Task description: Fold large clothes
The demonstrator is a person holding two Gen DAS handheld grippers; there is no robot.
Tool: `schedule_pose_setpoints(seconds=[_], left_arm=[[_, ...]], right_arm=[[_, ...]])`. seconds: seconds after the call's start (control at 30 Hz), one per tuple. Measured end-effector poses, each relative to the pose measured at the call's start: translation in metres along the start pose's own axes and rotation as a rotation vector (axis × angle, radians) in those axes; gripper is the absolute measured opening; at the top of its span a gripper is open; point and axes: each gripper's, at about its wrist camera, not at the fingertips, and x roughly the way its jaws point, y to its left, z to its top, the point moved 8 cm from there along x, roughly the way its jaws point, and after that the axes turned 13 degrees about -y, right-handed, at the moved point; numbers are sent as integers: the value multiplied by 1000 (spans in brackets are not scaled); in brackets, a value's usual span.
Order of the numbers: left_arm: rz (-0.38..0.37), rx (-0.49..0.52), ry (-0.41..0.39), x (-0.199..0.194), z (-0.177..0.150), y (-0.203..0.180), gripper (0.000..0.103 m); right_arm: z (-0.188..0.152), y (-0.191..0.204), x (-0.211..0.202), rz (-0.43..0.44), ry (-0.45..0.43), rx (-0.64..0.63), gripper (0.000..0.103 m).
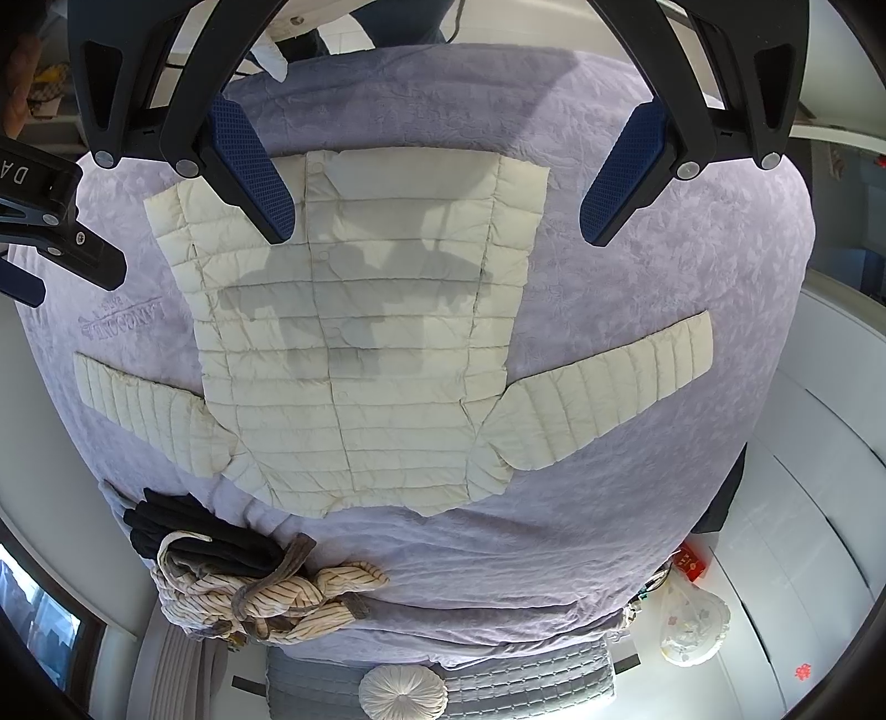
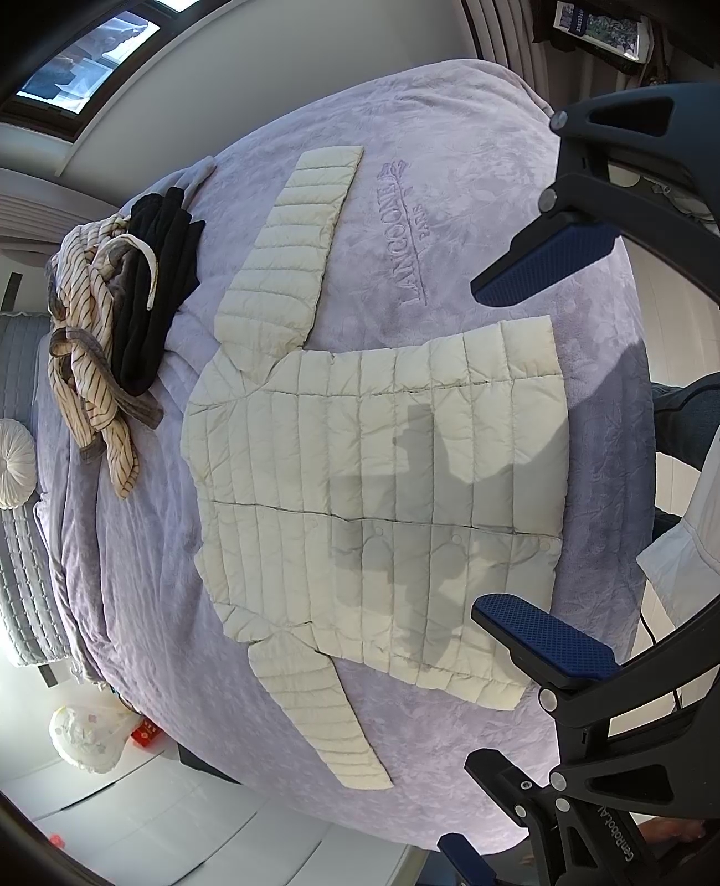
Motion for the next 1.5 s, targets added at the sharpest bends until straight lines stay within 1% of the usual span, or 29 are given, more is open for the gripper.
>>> schedule_pose_setpoints(seconds=[0.2, 0.27, 0.6, 0.63, 0.87, 0.93, 1.5], left_arm=[[3, -3, 3, 0, -3, 5, 103], [4, -3, 4, 1, -1, 1, 103], [8, -7, 6, 0, -11, 17, 103], [11, -6, 8, 1, -1, 2, 103], [13, -8, 9, -1, -7, 8, 103], [12, -7, 8, 0, 0, 3, 103], [14, -6, 12, -1, -3, 7, 103]], right_arm=[[0, 0, 0, 0, 1, 0, 103], [0, 0, 0, 0, 0, -1, 103], [0, 0, 0, -1, 0, -2, 103], [0, 0, 0, 0, 0, -2, 103], [1, 0, 1, -1, 1, -1, 103], [1, 0, 0, -1, 1, -2, 103], [0, 0, 1, -1, 1, -2, 103]])
